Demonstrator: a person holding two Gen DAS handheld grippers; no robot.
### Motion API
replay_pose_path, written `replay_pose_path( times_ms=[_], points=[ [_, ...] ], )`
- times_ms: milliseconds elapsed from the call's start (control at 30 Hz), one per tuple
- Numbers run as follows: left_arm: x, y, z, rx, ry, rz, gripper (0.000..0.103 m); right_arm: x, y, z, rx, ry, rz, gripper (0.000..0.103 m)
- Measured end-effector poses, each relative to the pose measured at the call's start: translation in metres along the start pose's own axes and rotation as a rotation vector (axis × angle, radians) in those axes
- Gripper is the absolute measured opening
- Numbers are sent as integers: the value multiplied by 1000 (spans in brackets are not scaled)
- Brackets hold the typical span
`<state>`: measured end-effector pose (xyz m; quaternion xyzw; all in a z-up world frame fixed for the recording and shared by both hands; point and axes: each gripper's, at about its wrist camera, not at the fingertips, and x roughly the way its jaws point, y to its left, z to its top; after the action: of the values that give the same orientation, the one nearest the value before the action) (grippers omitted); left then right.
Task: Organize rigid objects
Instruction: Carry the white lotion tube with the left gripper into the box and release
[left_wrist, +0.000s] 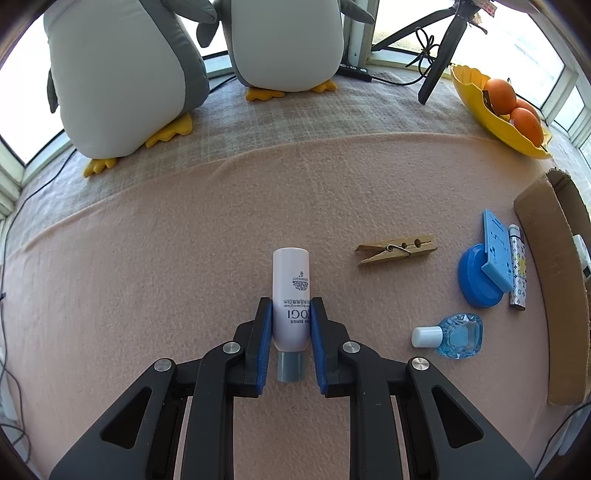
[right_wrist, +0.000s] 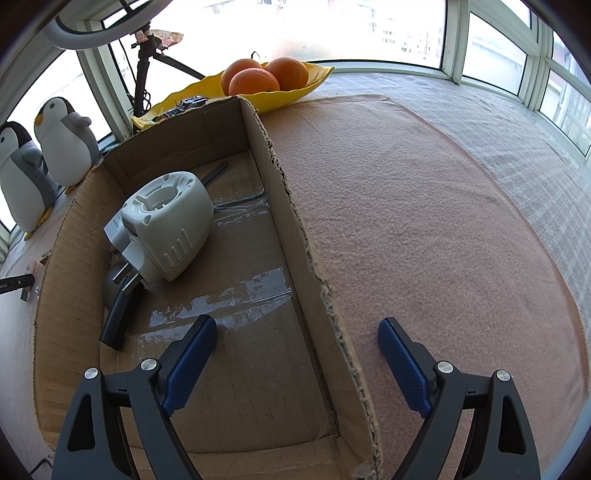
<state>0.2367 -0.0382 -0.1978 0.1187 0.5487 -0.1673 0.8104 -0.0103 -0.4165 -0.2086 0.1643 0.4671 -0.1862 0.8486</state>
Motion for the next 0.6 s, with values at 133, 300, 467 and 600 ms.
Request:
replay_pose_path(
  times_ms=[133,300,467,600],
  points=[
    [-10,-8,-4,7,-10,-22,18,0,0,0,0,0,0,86],
    [-26,-30,-9,45,-30,-55,18,0,0,0,0,0,0,86],
    [-44,-63,-11,103,-55,-110,18,0,0,0,0,0,0,86],
    [-58,-94,-12,157,-72,-152,18,0,0,0,0,0,0,86]
  ],
)
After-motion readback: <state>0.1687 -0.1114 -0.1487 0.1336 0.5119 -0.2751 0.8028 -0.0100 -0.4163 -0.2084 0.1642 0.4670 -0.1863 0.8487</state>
